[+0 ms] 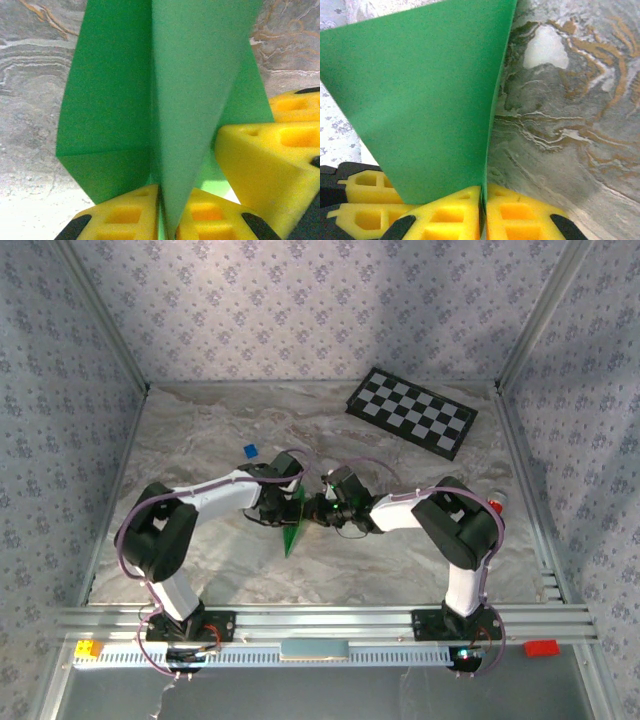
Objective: Fold a paper plane with a square sheet of paper (pick it up from the middle)
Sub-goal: Move a paper plane to the center of the table.
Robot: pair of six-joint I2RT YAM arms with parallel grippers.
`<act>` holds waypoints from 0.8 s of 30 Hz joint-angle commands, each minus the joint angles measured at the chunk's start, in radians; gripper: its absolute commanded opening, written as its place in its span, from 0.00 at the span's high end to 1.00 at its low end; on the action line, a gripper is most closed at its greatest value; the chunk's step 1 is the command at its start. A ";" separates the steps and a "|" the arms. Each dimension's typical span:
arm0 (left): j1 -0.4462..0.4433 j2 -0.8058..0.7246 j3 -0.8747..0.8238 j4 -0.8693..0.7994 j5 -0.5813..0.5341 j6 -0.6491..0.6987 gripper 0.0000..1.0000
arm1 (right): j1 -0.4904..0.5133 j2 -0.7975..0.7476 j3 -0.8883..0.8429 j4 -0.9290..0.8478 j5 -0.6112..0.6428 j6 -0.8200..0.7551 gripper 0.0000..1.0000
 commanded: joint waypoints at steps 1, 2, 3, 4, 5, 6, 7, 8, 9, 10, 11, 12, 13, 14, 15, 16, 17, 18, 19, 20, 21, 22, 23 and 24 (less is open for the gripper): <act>-0.014 0.012 -0.013 0.003 -0.018 -0.009 0.85 | -0.002 0.010 -0.010 -0.003 0.007 0.010 0.88; -0.015 0.012 -0.014 0.004 -0.021 -0.009 0.85 | -0.002 0.009 -0.009 -0.002 0.008 0.010 0.88; -0.015 0.012 -0.015 0.003 -0.024 -0.009 0.85 | -0.004 0.007 -0.011 -0.002 0.008 0.010 0.88; -0.015 0.012 -0.015 0.004 -0.026 -0.009 0.86 | -0.003 0.006 -0.011 -0.002 0.008 0.010 0.88; -0.014 0.012 -0.014 0.003 -0.025 -0.009 0.86 | -0.006 0.005 -0.012 -0.002 0.008 0.010 0.87; -0.014 0.013 -0.014 0.005 -0.025 -0.009 0.86 | -0.006 0.005 -0.014 -0.001 0.010 0.009 0.87; -0.016 0.013 -0.015 0.005 -0.026 -0.011 0.86 | -0.005 0.004 -0.016 0.001 0.010 0.010 0.87; -0.016 0.013 -0.016 0.007 -0.027 -0.011 0.86 | -0.006 0.002 -0.019 0.002 0.013 0.013 0.86; -0.017 0.013 -0.015 0.006 -0.029 -0.011 0.86 | -0.006 0.000 -0.021 0.005 0.013 0.013 0.85; -0.017 0.013 -0.016 0.005 -0.033 -0.012 0.87 | -0.007 -0.003 -0.023 0.004 0.017 0.012 0.85; -0.017 0.012 -0.016 0.004 -0.033 -0.011 0.87 | -0.009 -0.007 -0.025 0.002 0.019 0.013 0.85; -0.017 0.012 -0.017 0.004 -0.035 -0.014 0.87 | -0.010 -0.012 -0.027 0.001 0.020 0.011 0.84; -0.017 0.012 -0.016 0.003 -0.038 -0.014 0.87 | -0.013 -0.016 -0.031 0.001 0.024 0.011 0.84; -0.017 0.012 -0.017 0.003 -0.038 -0.015 0.87 | -0.014 -0.022 -0.035 0.001 0.028 0.010 0.84; -0.018 0.012 -0.016 0.003 -0.037 -0.015 0.87 | -0.017 -0.028 -0.038 -0.001 0.030 0.008 0.83; -0.017 0.013 -0.016 0.003 -0.040 -0.016 0.88 | -0.019 -0.035 -0.042 -0.003 0.033 0.007 0.83; -0.018 0.013 -0.016 0.004 -0.040 -0.017 0.88 | -0.022 -0.043 -0.046 -0.006 0.037 0.005 0.83; -0.017 0.015 -0.016 0.004 -0.040 -0.017 0.88 | -0.025 -0.047 -0.049 -0.010 0.038 0.004 0.82; -0.017 0.017 -0.016 0.004 -0.040 -0.017 0.88 | -0.027 -0.053 -0.054 -0.009 0.039 0.004 0.81; -0.018 0.018 -0.015 0.004 -0.038 -0.017 0.88 | -0.028 -0.059 -0.057 -0.006 0.038 0.000 0.80; -0.018 0.021 -0.015 0.006 -0.038 -0.017 0.87 | -0.030 -0.064 -0.060 -0.005 0.038 0.000 0.80; -0.018 0.023 -0.015 0.007 -0.039 -0.018 0.87 | -0.032 -0.071 -0.063 -0.005 0.039 0.000 0.79; -0.017 0.026 -0.012 0.007 -0.037 -0.017 0.87 | -0.032 -0.078 -0.067 -0.007 0.041 -0.001 0.78; -0.017 0.029 -0.012 0.006 -0.035 -0.017 0.87 | -0.031 -0.085 -0.071 -0.009 0.045 -0.002 0.78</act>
